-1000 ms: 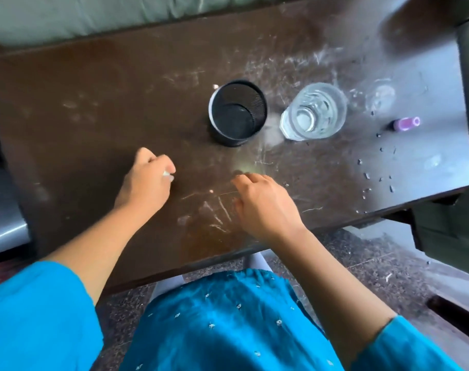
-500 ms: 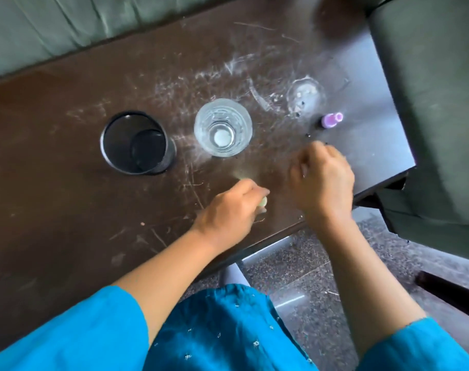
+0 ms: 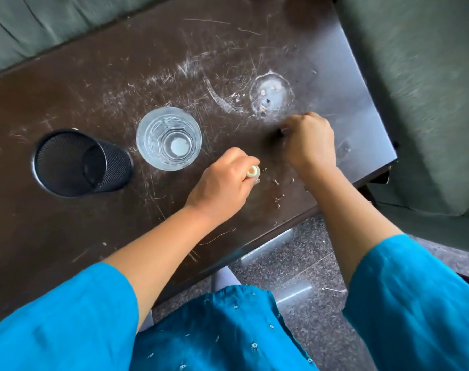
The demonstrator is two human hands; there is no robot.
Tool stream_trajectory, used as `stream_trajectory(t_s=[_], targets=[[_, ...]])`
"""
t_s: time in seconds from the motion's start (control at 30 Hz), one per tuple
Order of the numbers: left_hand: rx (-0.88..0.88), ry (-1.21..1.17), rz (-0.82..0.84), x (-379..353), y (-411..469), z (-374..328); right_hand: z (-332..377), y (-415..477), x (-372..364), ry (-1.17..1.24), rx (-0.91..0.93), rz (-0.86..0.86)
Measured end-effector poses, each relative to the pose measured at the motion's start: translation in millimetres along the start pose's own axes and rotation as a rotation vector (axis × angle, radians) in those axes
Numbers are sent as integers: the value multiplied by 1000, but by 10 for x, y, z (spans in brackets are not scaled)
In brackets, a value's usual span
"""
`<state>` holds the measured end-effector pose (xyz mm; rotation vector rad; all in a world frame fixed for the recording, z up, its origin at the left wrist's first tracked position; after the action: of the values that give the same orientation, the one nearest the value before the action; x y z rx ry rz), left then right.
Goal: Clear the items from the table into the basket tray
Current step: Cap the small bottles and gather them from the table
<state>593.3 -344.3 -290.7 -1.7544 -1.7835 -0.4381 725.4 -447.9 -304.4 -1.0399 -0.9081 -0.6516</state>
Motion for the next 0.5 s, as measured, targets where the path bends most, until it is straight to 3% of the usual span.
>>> stream_trajectory(t_s=[0.2,0.5], targets=[[32,-15,-69,204,-49,-100,360,-257,184,253,83,-155],[69,-45,-473,1410,-489,-160,1642,-673,796,358,277,-334]])
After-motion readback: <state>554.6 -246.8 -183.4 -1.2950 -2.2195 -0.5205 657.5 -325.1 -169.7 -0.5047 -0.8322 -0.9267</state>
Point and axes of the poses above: each hand's wrist, its own y-axis towards the middle knuckle, its own x-axis out of the back of the hand, z = x × y, the point moved 3 cm from there along y, towards the middle knuckle, and after that the axes turned 8 degrees about z, right-handed, at the moved point
